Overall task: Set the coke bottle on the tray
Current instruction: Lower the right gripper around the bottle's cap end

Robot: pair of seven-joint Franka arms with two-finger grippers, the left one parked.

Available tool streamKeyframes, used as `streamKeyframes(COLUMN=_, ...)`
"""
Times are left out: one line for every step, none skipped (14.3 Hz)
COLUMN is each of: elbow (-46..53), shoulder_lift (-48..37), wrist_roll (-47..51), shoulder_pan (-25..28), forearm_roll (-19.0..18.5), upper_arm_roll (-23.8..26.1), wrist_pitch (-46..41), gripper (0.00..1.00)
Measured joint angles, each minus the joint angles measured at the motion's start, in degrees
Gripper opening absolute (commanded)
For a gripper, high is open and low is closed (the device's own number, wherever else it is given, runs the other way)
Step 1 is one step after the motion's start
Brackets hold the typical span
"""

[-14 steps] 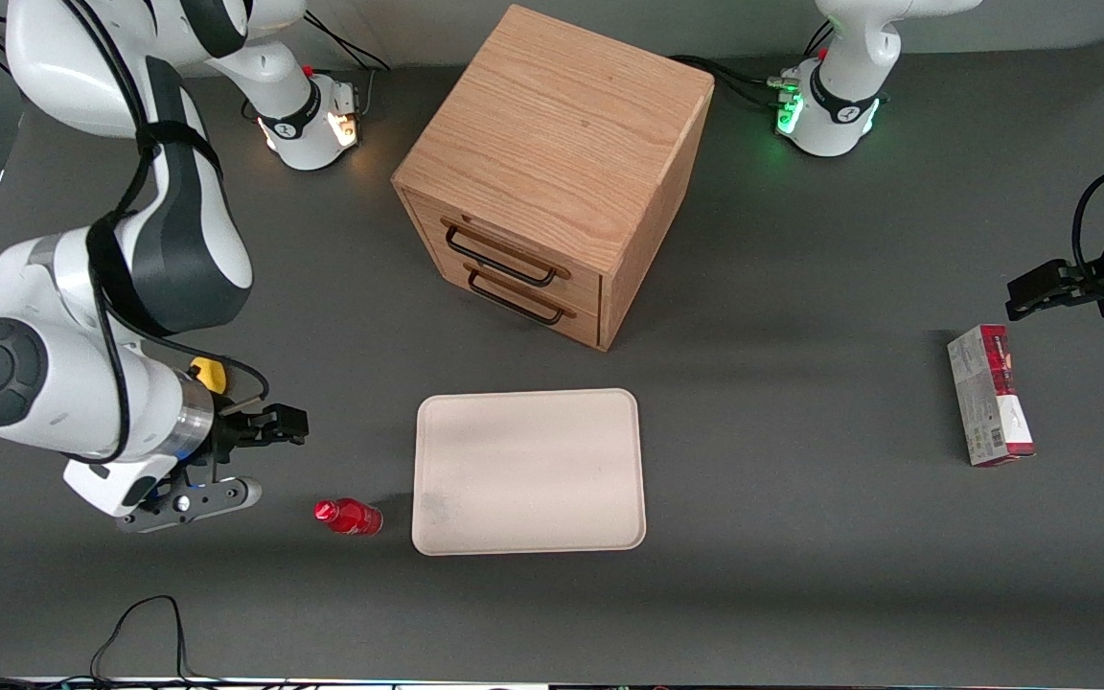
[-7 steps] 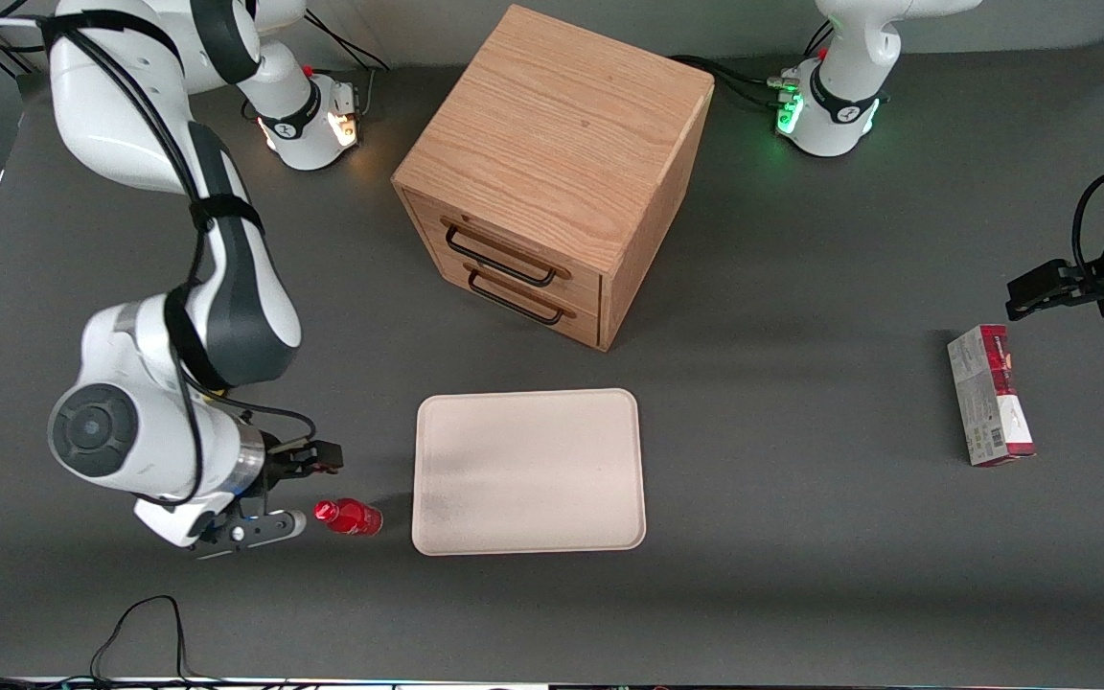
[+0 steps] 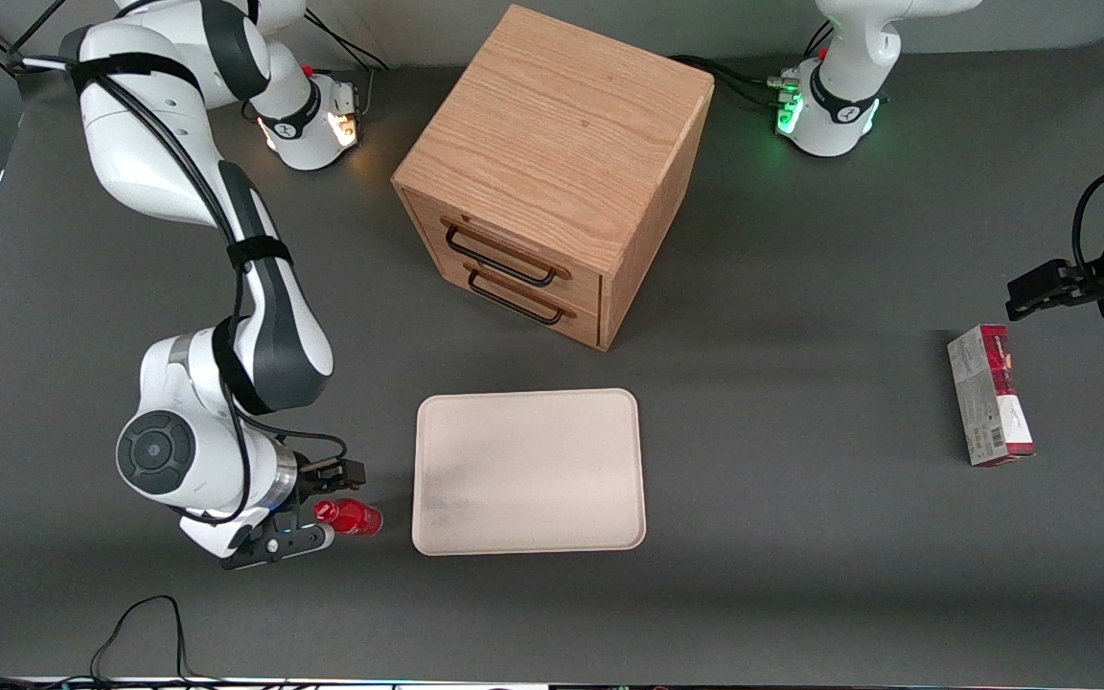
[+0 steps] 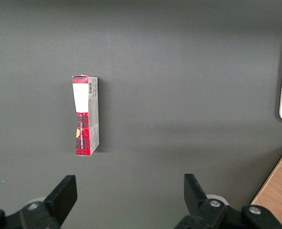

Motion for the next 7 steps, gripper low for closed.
streamKeyframes(elbow=-0.01, shoulder_lift=0.51, wrist_roll=0.00, shoulder_pan=-0.09, forearm_roll=0.00, upper_arm_roll=0.00, wrist_pitch=1.11, gripper=1.00)
streamKeyframes(elbow=-0.03, shoulder_lift=1.09, wrist_roll=0.00, shoulder_pan=-0.17, forearm_roll=0.00, upper_arm_roll=0.00, wrist_pitch=2.44, gripper=1.00)
streamKeyframes(elbow=-0.03, shoulder_lift=1.64, wrist_roll=0.00, shoulder_pan=-0.21, forearm_roll=0.00, upper_arm_roll=0.00, wrist_pitch=3.86, gripper=1.00)
streamKeyframes(elbow=-0.03, shoulder_lift=2.19, wrist_roll=0.00, shoulder_pan=-0.22, forearm_roll=0.00, upper_arm_roll=0.00, wrist_pitch=5.09, gripper=1.00)
streamKeyframes(elbow=-0.03, shoulder_lift=2.62, wrist_roll=0.00, shoulder_pan=-0.21, forearm_roll=0.00, upper_arm_roll=0.02, wrist_pitch=5.71, gripper=1.00)
streamKeyframes(elbow=-0.02, shoulder_lift=2.92, wrist_roll=0.00, shoulder_pan=-0.21, forearm_roll=0.00, upper_arm_roll=0.08, wrist_pitch=6.07, gripper=1.00)
streamKeyframes(elbow=0.02, shoulder_lift=3.09, wrist_roll=0.00, shoulder_pan=-0.20, forearm_roll=0.00, upper_arm_roll=0.13, wrist_pitch=6.15, gripper=1.00)
